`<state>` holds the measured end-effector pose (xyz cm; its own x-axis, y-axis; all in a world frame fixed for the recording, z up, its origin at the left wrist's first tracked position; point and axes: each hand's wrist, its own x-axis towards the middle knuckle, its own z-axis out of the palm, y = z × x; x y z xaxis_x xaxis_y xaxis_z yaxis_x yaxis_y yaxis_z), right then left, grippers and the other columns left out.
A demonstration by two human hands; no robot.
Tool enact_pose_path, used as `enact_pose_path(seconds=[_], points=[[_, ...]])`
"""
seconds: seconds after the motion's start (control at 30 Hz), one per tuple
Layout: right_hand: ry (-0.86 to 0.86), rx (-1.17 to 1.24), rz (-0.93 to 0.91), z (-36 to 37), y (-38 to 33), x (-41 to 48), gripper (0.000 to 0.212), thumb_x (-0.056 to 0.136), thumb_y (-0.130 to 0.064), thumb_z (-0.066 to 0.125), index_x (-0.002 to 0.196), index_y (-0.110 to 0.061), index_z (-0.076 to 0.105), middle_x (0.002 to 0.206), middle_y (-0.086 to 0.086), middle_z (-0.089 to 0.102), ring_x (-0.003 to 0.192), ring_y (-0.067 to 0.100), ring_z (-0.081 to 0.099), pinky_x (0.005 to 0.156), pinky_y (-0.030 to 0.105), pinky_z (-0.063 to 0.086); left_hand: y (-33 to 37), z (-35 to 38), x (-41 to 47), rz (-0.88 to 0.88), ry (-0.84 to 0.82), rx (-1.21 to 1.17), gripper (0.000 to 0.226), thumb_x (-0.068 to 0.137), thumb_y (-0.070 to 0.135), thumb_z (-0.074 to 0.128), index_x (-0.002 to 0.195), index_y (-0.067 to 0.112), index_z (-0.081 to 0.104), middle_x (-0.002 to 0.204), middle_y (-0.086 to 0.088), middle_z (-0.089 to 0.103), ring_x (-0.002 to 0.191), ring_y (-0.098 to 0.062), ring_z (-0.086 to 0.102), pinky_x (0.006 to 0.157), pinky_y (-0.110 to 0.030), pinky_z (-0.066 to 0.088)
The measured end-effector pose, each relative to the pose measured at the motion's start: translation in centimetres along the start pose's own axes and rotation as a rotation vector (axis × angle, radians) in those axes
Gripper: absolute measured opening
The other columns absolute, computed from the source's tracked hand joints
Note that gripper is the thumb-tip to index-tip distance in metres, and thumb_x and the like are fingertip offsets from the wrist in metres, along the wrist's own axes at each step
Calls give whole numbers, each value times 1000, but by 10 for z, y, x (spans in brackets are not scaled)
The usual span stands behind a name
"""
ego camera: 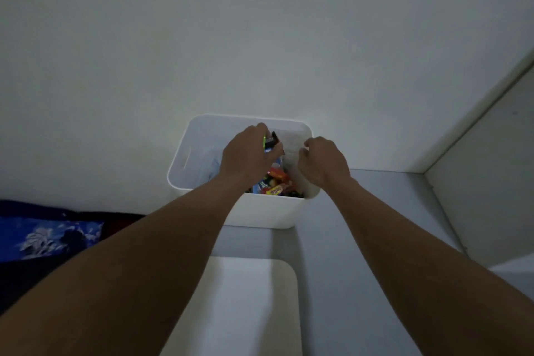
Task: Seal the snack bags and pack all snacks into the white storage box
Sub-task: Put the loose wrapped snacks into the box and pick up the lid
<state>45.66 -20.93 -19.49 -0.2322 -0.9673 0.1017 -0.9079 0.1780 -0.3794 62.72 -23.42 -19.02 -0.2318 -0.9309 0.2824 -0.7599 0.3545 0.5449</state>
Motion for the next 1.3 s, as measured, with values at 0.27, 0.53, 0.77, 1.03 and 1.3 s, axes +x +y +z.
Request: enact_pose_path(seconds=[0.27,0.53,0.77,1.03,1.3], points=[[-224,13,8,-8,12,-18,35,100,-20,36,129,-4,48,128,20,59,114,36,56,84,35,42,-1,18,-7,73,-181,85,47,87,57,54,112,19,63,114,-3,65,107,-27,57,91,-40,45],[-244,-19,-8,-9,8,-27,38,101,-37,38,118,-6,53,118,15,60,107,31,58,80,36,43,-4,-8,-17,170,-173,239,57,94,51,47,134,11,52,134,-9,57,122,-30,51,99,-41,41],[-139,-13,-10,-16,6,-83,43,99,-44,38,116,-7,54,116,13,58,111,31,56,87,40,47,-22,-40,-86,158,46,258,42,91,45,45,96,9,67,91,-9,67,87,-33,60,70,-43,51],[-105,-7,15,14,12,-188,55,98,-46,44,136,-6,45,133,14,50,123,31,49,94,42,46,-69,-46,-220,-159,-49,261,35,92,41,57,106,10,64,102,-9,64,100,-31,57,86,-43,48],[-324,-23,102,74,17,-265,58,95,-49,48,134,-5,47,130,14,51,119,33,52,91,41,46,-120,-35,-293,-380,-227,184,43,90,42,60,117,8,61,117,-12,60,111,-33,53,95,-43,46]])
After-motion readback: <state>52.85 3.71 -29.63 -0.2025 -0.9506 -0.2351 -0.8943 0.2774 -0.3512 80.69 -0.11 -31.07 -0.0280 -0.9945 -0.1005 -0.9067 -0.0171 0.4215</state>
